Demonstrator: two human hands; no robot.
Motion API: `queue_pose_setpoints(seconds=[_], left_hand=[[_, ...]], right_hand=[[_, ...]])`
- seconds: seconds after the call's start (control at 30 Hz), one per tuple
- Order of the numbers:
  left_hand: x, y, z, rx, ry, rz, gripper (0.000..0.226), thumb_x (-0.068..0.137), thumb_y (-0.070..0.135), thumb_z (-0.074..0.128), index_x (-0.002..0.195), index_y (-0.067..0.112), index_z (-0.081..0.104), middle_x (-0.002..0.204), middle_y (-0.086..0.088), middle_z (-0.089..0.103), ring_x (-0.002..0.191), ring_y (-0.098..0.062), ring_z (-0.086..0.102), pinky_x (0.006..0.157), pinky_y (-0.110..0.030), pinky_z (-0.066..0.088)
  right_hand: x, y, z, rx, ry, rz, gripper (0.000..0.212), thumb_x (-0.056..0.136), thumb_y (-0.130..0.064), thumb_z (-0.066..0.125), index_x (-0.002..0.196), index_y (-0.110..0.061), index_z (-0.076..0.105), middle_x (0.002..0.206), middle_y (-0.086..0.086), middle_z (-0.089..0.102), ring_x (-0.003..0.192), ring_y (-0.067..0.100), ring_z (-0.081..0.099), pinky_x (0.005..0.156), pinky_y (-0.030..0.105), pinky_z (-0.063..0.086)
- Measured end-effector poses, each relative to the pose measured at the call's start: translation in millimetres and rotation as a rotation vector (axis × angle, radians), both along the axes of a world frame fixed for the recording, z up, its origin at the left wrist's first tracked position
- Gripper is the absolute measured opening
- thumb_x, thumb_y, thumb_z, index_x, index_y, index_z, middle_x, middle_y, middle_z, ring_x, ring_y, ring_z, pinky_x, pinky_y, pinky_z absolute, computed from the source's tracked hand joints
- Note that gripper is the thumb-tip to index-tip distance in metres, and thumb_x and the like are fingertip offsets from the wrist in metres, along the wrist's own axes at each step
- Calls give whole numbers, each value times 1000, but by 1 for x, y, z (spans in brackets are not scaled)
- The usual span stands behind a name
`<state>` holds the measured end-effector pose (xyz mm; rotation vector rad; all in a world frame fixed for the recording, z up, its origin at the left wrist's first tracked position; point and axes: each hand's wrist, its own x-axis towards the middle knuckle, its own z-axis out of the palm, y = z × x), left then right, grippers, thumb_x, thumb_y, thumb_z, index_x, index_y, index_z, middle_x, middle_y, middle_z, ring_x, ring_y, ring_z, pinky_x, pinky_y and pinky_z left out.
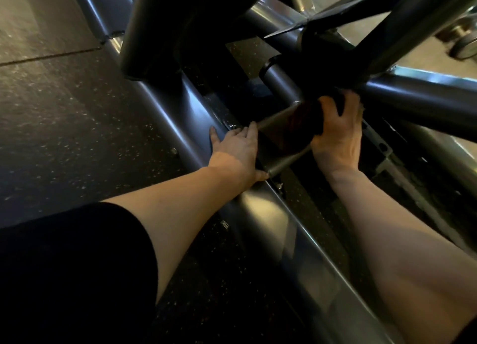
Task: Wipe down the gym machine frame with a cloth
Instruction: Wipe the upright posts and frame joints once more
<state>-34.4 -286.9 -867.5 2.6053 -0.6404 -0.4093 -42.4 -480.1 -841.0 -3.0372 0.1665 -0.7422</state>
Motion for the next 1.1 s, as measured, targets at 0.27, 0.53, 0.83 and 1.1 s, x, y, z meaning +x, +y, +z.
queue_pose_setpoints(seconds=[0.27, 0.53, 0.83, 1.1], left_hand=[[1, 4, -1, 11, -18, -27, 102, 84, 52, 66, 154, 9, 5, 160, -9, 17, 148, -24, 13, 115, -56, -9], [-2, 3, 4, 56, -21, -26, 97, 85, 53, 64, 154, 12, 8, 161, -6, 17, 148, -22, 13, 116, -56, -5], [-2, 5, -3, 19, -52, -19, 95, 86, 53, 63, 154, 15, 9, 161, -5, 18, 148, -21, 14, 116, -54, -9], [-6, 2, -2, 104, -88, -64, 84, 90, 53, 56, 154, 22, 11, 162, -8, 9, 149, -24, 6, 112, -62, -7]], right_hand=[[30, 4, 11, -3, 83, -208, 45, 88, -3, 56, 133, -6, 53, 144, 15, 40, 139, 34, 28, 108, 41, 36], [46, 9, 17, -99, 171, -139, 38, 83, 0, 55, 121, 0, 61, 135, 18, 48, 133, 37, 34, 106, 44, 38], [45, 6, 18, -152, 162, -82, 31, 84, -6, 54, 113, 1, 65, 126, 17, 56, 123, 39, 42, 100, 43, 36], [33, -15, 28, 101, -238, -375, 73, 89, -8, 54, 151, 4, 16, 156, 29, 15, 147, 40, 11, 122, 41, 5]])
